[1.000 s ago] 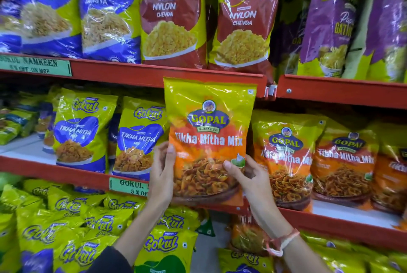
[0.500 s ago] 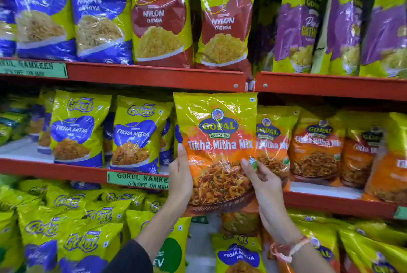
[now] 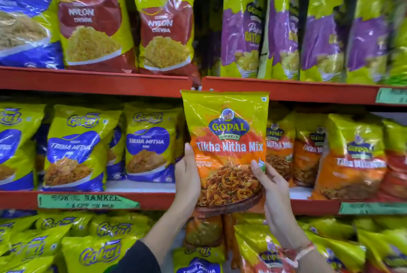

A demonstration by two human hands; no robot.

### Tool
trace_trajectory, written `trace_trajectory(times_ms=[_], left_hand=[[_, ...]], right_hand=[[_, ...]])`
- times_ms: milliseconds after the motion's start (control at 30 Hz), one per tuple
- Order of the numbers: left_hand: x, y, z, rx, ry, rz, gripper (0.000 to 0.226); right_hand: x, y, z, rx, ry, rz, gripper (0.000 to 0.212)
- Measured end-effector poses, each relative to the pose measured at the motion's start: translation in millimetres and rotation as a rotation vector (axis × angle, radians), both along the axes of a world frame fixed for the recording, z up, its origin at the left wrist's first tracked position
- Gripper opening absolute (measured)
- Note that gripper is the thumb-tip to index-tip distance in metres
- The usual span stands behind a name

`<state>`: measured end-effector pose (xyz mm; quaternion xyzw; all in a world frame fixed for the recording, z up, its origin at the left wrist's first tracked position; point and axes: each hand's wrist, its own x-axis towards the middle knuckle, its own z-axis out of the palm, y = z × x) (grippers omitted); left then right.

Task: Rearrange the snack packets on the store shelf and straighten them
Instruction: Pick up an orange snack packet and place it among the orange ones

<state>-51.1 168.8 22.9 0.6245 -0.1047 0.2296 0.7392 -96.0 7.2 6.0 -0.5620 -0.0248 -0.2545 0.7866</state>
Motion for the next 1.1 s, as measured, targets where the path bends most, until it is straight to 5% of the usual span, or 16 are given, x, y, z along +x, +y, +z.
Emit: trace_trajectory(times_ms=[100, 233, 400, 533, 700, 800, 1000, 1100], left_hand=[[6.0, -49.9, 0.6, 0.029, -0.03, 0.002, 0.058], [14.2, -112.8, -4.4, -0.002, -0.066, -0.014, 0.057], [36.3, -172.1, -13.8, 0.008, -0.093, 0.026, 0.049], [56.4, -195.2, -27.1, -0.032, -0.048, 0.08, 0.064], [69.1, -208.2, -37.6, 0.032, -0.005, 0.129, 0.053], [74.4, -209.0, -42.9, 0.027, 0.044, 0.136, 0.051], [74.0, -207.4, -45.3, 0.074, 0.06, 0.14, 0.054], [67.5, -205.0, -47.0, 0.171, 0.102, 0.109, 0.064]], right_hand=[[0.5, -45.9, 5.2, -0.029, -0.009, -0.035, 0.018], [3.8, -105.1, 8.8, -0.086, -0.012, -0.08, 0.012], [23.8, -166.8, -0.7, -0.197, -0.014, -0.099, 0.016], [45.2, -186.7, -17.6, -0.245, 0.014, -0.092, 0.02], [59.5, -192.5, -32.5, -0.232, 0.067, -0.103, 0.074], [60.9, -191.5, -35.8, -0.238, 0.088, -0.134, 0.082], [62.4, -189.8, -41.1, -0.296, 0.098, -0.147, 0.027], [60.4, -185.7, -42.4, -0.33, 0.108, -0.194, 0.031]])
